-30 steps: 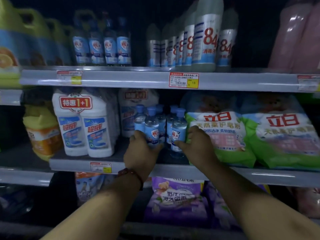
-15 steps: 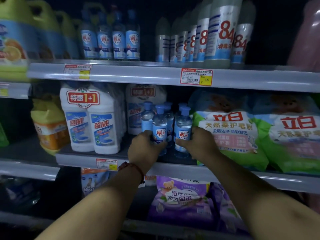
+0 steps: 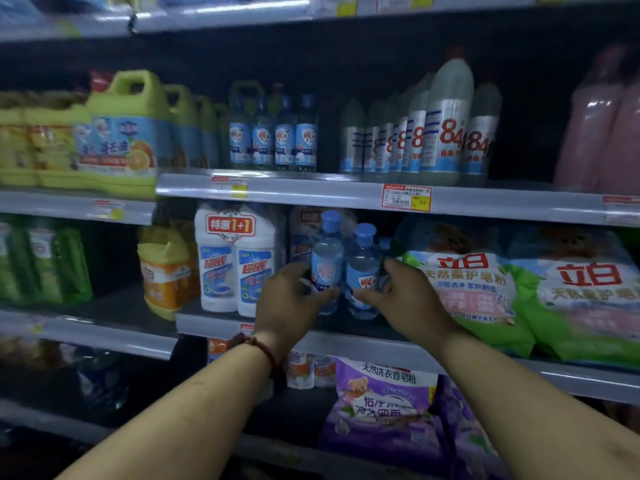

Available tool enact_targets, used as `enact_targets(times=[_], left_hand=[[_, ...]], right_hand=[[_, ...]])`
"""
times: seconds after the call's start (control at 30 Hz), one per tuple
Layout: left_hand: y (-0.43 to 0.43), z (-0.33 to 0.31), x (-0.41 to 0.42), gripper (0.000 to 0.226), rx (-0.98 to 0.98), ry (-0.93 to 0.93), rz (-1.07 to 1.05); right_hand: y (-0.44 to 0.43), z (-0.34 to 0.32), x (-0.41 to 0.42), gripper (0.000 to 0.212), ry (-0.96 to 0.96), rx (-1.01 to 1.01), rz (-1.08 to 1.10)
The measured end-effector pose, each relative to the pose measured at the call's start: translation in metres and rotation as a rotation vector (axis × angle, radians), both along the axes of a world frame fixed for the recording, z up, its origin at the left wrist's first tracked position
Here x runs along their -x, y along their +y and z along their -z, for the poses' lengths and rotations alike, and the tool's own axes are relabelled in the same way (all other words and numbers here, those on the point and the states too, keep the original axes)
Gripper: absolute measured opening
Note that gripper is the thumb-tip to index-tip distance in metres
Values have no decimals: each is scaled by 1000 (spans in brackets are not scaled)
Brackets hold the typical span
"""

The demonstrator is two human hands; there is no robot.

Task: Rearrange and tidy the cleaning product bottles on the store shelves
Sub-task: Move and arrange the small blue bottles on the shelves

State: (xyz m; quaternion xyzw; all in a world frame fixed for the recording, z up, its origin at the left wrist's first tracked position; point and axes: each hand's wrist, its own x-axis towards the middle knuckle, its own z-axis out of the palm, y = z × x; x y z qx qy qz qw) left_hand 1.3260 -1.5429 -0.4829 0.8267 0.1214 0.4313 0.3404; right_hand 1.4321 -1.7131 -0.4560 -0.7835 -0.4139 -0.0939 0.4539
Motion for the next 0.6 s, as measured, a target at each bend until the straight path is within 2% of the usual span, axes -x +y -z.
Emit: enact_targets(times=[0.13,0.3,0.4,0.6], left_hand=[[2,-29,32,38,-51,-6,-44],[14,-76,71,38,-72,-63,-47],[30,-116,88,36,-42,-92,-51],[83,-182,95,30,92,-62,-33]], right_hand=[[3,-31,30,44,30,-5,-43],[11,-81,59,34,112,-105,-109],[19,-120,66,29,154,-119,-145],[62,-185,64,34,223,-101,-193]])
